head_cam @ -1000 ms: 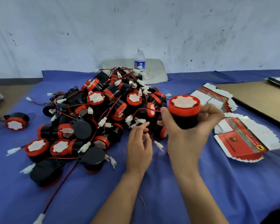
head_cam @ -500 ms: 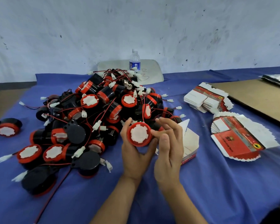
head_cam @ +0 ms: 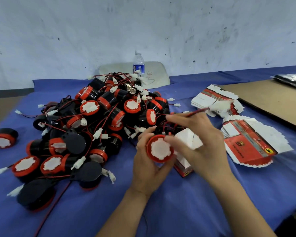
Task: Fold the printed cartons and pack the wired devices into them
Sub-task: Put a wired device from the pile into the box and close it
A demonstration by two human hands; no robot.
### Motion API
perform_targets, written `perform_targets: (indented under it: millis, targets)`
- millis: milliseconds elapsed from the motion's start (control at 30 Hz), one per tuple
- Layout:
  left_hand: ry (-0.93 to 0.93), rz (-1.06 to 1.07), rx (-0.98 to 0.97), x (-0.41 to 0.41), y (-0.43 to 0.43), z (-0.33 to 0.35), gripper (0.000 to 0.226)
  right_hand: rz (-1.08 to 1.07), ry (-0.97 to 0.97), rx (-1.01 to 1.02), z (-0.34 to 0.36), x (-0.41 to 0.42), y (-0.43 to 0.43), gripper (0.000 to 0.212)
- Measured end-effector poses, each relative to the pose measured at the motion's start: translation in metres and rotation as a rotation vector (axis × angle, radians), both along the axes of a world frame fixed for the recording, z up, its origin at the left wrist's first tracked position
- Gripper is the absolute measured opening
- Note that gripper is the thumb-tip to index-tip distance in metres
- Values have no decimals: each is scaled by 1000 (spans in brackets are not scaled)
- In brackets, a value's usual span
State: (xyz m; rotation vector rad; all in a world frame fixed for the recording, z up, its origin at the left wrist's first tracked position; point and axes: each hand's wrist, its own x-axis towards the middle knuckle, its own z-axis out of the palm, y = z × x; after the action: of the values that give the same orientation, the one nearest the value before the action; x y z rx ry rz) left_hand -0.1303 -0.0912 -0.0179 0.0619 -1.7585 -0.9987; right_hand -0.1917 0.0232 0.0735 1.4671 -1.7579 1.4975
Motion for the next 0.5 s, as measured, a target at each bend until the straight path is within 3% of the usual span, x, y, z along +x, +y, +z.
perform_targets:
  millis: [133,267,333,400,500]
  targets:
    - [-131,-26,-9,2,5,3,71,-94,169,259,-20,7,13,62]
    - [-189,-27,-104,1,10,3,64,-148,96,258,-28,8,21,59]
    - [-194,-51,-81,0,12,3,74,-125,-29,175,-25,5,29,53]
    - [-243,-127,-2,-1,12,1,101,-76,-276,21,-20,-1,38,44]
    - [-461,-187,40,-4,11,-2,127,-115,-548,-173,-19,-18,49,36]
